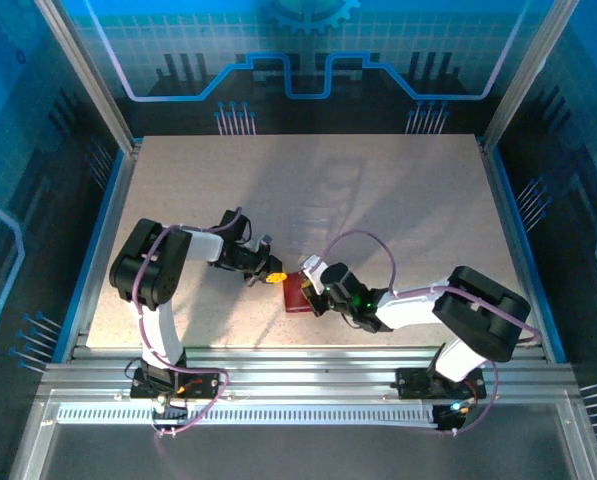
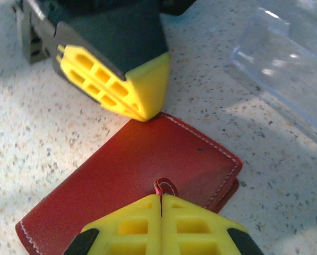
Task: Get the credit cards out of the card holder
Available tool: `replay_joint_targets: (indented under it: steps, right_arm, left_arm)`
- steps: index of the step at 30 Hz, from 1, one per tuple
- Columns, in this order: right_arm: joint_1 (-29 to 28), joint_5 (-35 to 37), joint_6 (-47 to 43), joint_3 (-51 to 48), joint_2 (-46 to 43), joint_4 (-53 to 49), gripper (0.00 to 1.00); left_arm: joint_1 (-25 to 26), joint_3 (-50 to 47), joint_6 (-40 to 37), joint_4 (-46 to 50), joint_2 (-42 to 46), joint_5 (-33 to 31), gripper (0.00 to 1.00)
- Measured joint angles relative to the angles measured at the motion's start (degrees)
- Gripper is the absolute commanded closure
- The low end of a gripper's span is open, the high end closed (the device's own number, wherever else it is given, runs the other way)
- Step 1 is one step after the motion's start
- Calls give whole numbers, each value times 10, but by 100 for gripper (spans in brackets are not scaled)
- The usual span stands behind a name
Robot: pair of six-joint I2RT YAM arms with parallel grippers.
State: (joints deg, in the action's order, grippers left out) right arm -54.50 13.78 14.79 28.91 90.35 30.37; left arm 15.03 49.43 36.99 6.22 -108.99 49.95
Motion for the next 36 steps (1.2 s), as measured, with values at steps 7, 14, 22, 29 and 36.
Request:
replay_joint_targets:
  steps: [7, 14, 22, 29, 36]
  right_arm:
    - [-42, 96, 141, -26, 20, 69, 100]
    - [-49, 124, 240, -33, -6, 36, 61]
    - [-29, 97, 294, -21, -144, -151, 52]
    - [65, -56, 293, 37, -172, -292, 51]
    - [62, -107, 259, 214, -70, -462, 37]
  left_arm:
    - [-2, 0, -1, 4, 0, -1, 100]
    - [-1, 0, 0, 12, 13, -15, 100]
    - [29, 38, -1, 68, 65, -62, 98]
    - [59, 78, -12, 122, 129, -130, 92]
    - [47, 40, -9, 139, 196, -171, 90]
